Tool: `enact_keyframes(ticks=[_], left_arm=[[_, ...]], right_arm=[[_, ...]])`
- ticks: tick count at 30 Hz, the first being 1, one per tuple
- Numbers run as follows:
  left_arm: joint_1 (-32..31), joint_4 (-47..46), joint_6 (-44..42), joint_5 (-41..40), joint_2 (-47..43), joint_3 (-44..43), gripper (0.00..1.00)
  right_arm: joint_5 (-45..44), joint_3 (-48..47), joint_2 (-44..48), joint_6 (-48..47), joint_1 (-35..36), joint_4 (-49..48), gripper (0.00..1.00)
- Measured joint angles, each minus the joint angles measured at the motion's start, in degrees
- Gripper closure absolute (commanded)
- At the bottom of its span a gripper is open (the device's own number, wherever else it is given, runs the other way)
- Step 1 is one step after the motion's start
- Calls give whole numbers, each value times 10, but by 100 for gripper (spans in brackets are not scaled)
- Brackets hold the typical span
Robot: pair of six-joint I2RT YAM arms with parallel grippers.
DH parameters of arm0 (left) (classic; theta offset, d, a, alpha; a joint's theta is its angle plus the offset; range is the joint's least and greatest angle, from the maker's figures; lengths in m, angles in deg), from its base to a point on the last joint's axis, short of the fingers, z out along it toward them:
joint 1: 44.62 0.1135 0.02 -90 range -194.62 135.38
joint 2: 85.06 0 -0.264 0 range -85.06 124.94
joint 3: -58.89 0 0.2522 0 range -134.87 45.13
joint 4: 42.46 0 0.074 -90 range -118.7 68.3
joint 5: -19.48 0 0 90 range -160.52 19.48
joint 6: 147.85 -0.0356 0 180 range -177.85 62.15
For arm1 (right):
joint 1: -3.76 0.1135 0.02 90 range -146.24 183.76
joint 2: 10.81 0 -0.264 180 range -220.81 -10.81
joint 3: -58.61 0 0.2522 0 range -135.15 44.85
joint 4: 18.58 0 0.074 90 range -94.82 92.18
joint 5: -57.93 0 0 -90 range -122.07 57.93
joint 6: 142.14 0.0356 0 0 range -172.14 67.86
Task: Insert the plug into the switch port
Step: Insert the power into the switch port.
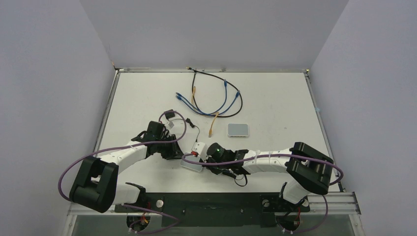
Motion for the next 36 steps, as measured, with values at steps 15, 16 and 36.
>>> enact_keyframes(ticks=[15,16,36], left_arm=[[-8,-12,-9,-17,-1,-2,85],[-9,-13,-9,-19,-1,-2,85],[-26,-23,-10,-44,-10,1,86]], right_arm=[[1,-27,-24,-6,-1,20,100],[1,-28,-24,-6,-2,21,100],[9,-57,-35,-7,-33,52,100]])
